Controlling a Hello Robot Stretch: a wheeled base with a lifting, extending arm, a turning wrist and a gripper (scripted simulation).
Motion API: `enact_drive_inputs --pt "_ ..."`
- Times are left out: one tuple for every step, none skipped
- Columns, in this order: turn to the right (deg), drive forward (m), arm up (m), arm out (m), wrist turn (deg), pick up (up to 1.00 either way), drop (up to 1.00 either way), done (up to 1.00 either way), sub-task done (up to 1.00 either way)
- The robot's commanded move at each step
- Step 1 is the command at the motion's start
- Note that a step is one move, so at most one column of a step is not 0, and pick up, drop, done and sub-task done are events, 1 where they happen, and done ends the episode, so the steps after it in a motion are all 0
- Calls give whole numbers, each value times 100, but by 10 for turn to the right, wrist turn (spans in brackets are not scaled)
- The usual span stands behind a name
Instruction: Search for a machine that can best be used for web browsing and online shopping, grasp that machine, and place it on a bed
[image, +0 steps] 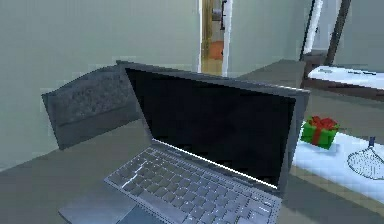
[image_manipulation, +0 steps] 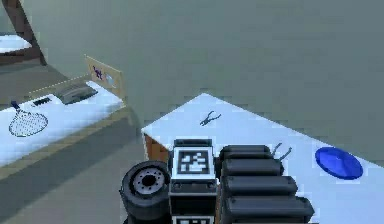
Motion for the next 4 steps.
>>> enact_drive_inputs --pt "0 100 0 0 0 0 0 0 0" --pt "30 0 0 0 0 0 0 0 0" --pt "0 65 0 0 0 0 0 0 0" --pt "60 0 0 0 0 0 0 0 0"
